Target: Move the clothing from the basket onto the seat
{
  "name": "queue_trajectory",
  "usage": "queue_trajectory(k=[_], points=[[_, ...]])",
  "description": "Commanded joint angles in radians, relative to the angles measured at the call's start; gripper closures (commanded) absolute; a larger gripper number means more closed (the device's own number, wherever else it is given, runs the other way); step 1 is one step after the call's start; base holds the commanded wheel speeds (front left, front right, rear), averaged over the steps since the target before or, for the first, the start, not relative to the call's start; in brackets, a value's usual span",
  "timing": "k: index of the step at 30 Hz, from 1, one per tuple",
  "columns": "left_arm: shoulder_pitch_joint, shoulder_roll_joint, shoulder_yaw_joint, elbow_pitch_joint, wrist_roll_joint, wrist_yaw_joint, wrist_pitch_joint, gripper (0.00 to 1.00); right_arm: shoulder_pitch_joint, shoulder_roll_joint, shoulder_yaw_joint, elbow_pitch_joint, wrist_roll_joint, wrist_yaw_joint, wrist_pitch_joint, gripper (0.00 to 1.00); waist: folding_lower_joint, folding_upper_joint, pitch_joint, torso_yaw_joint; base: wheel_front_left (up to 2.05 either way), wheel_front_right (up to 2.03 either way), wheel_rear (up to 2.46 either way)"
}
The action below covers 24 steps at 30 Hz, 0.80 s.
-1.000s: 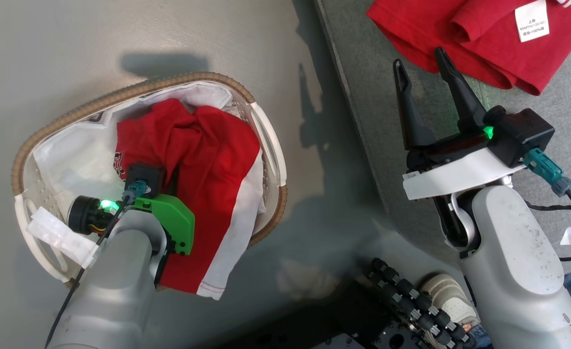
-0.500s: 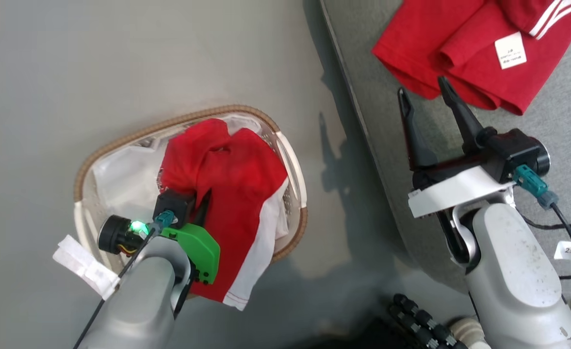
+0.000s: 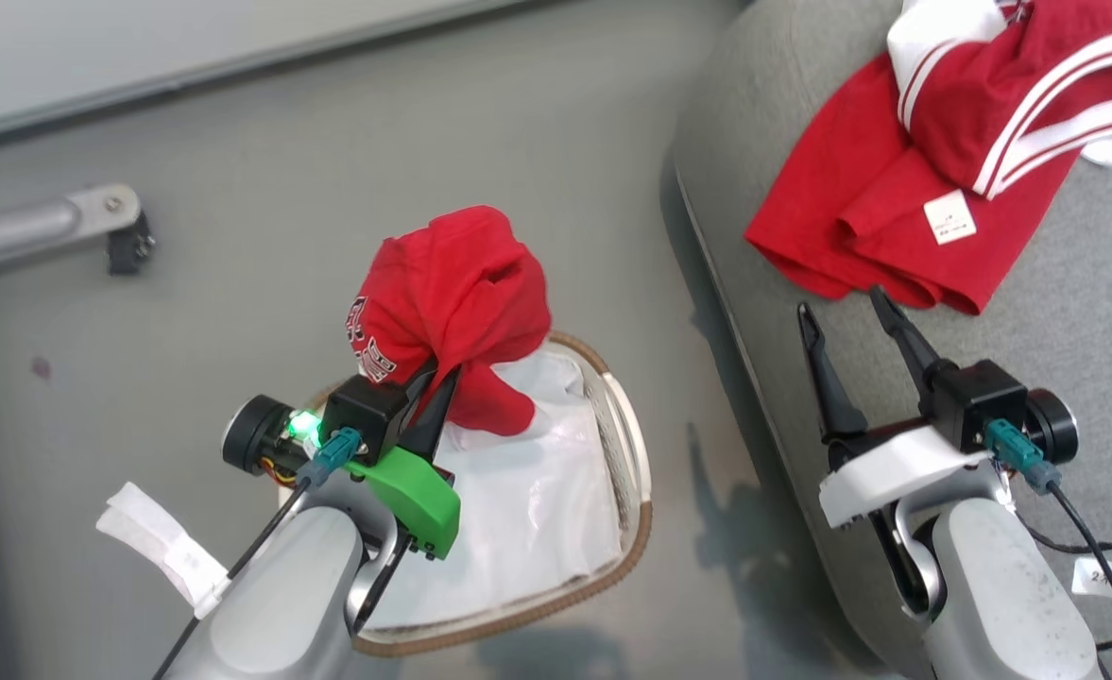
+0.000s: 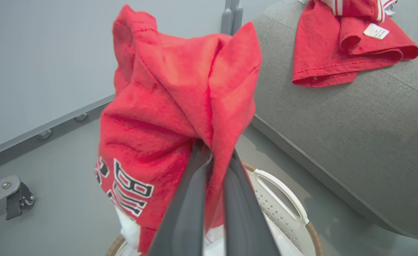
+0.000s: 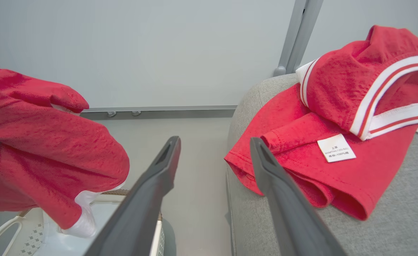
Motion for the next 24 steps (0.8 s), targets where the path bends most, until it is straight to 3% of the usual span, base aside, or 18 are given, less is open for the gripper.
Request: queue_trajectory(k=[1, 14, 24], points=[[0.015, 0.019, -0.01, -0.024, 0.008, -0.003, 0.0, 1.0, 0.028, -0.005, -0.004, 0.007, -0.006, -0.001, -0.002, 0.0, 0.0, 0.0, -0.172, 0.082, 0.0, 0.0, 0.0], [-0.152, 0.108, -0.093, -0.148, -0.018, -0.003, 0.0, 1.0, 0.098, -0.004, 0.032, 0.021, -0.018, -0.001, -0.002, 0.0, 0.0, 0.0, -0.318, 0.117, 0.0, 0.0, 0.0], [-0.33, 0.148, -0.167, -0.119, -0.07, -0.003, 0.006, 1.0, 0.033, -0.004, 0.209, 0.031, 0.017, -0.001, -0.002, 0.0, 0.0, 0.0, -0.333, 0.115, 0.0, 0.0, 0.0]])
